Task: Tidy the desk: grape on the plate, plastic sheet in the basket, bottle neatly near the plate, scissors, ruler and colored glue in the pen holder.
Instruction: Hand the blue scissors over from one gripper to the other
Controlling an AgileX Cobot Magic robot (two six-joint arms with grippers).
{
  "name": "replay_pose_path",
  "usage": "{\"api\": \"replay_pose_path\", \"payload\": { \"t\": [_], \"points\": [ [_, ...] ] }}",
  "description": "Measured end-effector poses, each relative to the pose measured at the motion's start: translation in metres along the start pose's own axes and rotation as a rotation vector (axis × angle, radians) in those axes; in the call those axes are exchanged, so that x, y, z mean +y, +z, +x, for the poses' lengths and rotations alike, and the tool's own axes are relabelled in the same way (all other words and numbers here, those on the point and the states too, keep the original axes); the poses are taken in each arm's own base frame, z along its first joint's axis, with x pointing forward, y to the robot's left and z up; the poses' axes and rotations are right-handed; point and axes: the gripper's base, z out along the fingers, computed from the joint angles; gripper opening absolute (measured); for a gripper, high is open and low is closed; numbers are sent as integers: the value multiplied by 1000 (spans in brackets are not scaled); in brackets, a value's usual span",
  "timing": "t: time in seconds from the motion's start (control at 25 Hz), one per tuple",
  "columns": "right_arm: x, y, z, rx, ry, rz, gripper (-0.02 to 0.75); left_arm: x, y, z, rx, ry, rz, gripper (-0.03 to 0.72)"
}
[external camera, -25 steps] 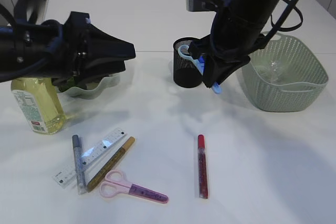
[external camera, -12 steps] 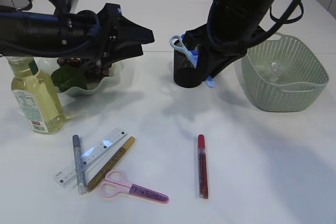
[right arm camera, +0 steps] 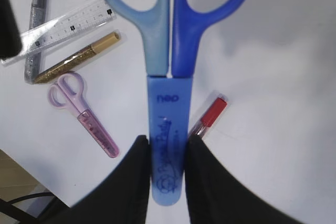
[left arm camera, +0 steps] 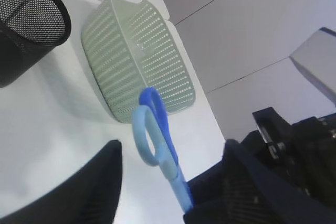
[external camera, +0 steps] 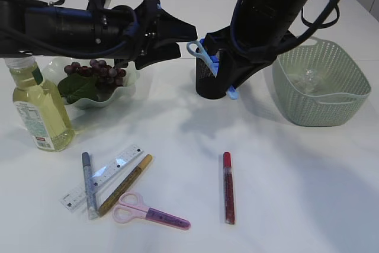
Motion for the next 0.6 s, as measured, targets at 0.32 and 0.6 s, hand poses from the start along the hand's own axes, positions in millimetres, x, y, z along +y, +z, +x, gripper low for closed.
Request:
{"api": "replay_pose_path", "payload": {
  "t": [0.32,0.6],
  "points": [
    [0,0,0,1,-1,-3,183,13,9,3,17,-20,-19,447],
    [2,0,0,-2,-3,-19,183,11,10,-1,9,-12,-13,448]
  ]
}}
